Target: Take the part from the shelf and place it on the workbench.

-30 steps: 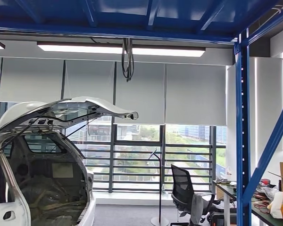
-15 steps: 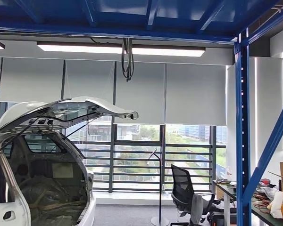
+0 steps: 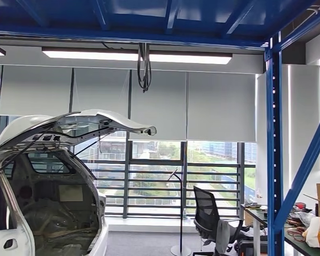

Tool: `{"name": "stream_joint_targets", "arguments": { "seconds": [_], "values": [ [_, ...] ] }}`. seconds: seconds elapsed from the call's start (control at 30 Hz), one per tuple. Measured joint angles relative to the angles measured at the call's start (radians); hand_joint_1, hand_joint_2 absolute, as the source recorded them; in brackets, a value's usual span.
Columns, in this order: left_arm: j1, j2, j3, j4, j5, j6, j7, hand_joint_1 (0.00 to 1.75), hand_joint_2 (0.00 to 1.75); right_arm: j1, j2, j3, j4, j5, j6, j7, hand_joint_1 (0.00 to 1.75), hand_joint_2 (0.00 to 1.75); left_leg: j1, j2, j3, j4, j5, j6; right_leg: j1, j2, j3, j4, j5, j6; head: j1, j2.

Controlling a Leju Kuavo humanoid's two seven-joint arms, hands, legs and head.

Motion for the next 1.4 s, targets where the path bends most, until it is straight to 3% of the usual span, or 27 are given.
{"name": "stream_joint_targets", "arguments": {
  "seconds": [0.1,0.23,0.67,0.87,1.4],
  "values": [
    [-0.002,-0.001,0.000,0.000,-0.002,0.000,0.002,0.00,0.00,-0.018,0.000,0.029,0.034,0.010,-0.015,0.057,0.00,0.00,0.000,0.000,0.000,0.000,0.000,0.000,0.000,0.000,0.000,0.000,0.000,0.000,0.000,0.000],
    [-0.003,-0.002,0.000,0.000,-0.002,0.000,0.002,0.00,0.00,-0.036,-0.002,0.076,0.059,0.014,-0.032,0.140,0.00,1.75,0.000,0.000,0.000,0.000,0.000,0.000,0.000,0.000,0.000,0.000,0.000,0.000,0.000,0.000],
    [-0.008,-0.002,0.000,0.000,-0.003,0.003,0.002,0.00,0.00,-0.051,-0.004,0.078,0.010,0.015,-0.021,0.160,0.00,1.75,0.000,0.000,0.000,0.000,0.000,0.000,0.000,0.000,-0.001,0.000,0.000,0.000,0.000,0.000],
    [-0.016,-0.002,-0.002,0.000,-0.008,0.001,0.006,0.00,0.00,-0.073,-0.016,0.096,0.015,0.015,-0.015,0.208,0.00,1.75,0.000,0.000,0.000,0.000,0.000,0.000,0.000,0.000,0.000,0.000,0.000,0.000,0.000,0.000],
    [-0.032,-0.006,-0.023,0.000,-0.019,-0.001,0.014,0.00,0.00,-0.159,-0.045,0.120,0.185,0.015,-0.084,0.171,0.00,1.75,0.000,0.000,0.001,0.000,0.000,0.000,0.000,0.000,0.000,0.000,0.000,0.000,0.000,0.000]
  ]
}}
